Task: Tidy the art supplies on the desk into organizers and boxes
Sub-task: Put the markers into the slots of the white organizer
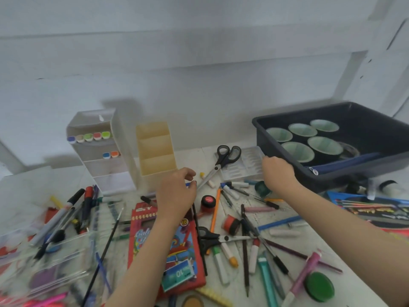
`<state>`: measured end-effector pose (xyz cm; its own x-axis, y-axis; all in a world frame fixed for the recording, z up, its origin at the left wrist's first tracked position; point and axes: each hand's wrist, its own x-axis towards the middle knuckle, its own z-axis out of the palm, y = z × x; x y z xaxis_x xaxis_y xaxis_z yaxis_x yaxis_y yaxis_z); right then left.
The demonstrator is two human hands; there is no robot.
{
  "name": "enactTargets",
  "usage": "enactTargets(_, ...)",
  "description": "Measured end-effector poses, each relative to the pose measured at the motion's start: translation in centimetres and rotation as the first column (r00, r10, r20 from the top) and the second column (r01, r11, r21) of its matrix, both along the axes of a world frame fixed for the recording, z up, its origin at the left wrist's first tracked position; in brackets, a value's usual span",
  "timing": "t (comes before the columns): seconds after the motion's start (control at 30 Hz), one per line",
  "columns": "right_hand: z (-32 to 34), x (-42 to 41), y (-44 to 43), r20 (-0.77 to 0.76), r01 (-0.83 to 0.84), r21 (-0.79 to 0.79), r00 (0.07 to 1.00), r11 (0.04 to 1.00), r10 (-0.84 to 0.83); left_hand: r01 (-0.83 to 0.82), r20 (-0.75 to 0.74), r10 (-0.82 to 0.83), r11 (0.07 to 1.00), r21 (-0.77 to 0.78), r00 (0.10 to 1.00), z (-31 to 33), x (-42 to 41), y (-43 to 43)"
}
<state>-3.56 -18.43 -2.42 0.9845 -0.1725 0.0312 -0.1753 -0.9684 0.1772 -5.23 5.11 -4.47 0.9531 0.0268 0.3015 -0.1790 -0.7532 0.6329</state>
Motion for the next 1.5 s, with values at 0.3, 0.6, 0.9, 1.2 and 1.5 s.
enactTargets(0.3,0.8,0.3,1.4,0.143,-0.071,0.002,0.987,0.997,0.07,-0.02,-0.033,0.019,0.999,-0.038,0.999,0.1,-1.1,-0.7)
enactTargets(0.6,6.7,0.1,4.1,0.353,-0.334,0.317,0.91,0.888,0.216,0.41,-0.251,-0.392,0.912,0.021,0.885,3.5,-5.8,-4.5)
enactTargets(0.9,7.5,-1.5,4.1,0.327,-0.436,0.4,0.89,0.806,0.319,0.642,-0.556,-0.401,0.684,0.347,0.728,3.4,-8.3,-8.8)
enactTargets(1.2,6.7,-3.2,2.5,0.309,-0.449,0.355,0.884,0.82,0.351,0.632,-0.653,-0.292,0.68,0.372,0.698,3.3,-9.3,-10.7)
enactTargets(1.5,6.3,-3.7,1.2,0.322,-0.48,0.365,0.869,0.798,0.375,0.592,-0.796,-0.117,0.734,0.334,0.594,2.7,-9.9,-12.0)
